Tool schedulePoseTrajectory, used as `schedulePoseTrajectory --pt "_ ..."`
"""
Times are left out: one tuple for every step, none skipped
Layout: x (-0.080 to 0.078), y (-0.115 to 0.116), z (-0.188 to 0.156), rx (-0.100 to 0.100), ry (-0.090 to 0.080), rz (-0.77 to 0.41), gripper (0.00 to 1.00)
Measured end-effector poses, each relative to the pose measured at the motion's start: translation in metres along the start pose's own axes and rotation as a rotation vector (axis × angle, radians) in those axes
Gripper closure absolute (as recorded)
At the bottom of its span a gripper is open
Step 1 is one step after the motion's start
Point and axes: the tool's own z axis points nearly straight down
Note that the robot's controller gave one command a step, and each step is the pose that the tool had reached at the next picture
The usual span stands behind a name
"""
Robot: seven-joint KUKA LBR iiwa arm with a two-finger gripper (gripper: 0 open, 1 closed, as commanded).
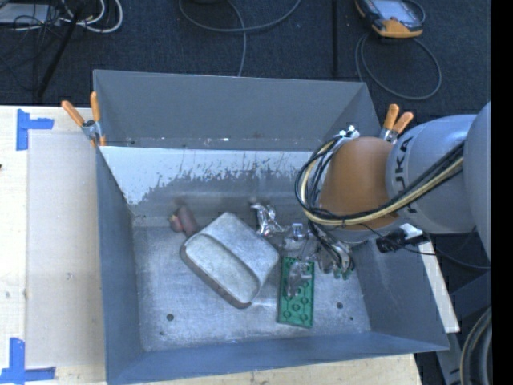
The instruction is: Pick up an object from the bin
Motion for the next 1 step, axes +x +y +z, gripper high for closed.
schedulePoseTrajectory --pt "0.0061 -0.0214 -0.1527 0.004 0.000 -0.254 1.00"
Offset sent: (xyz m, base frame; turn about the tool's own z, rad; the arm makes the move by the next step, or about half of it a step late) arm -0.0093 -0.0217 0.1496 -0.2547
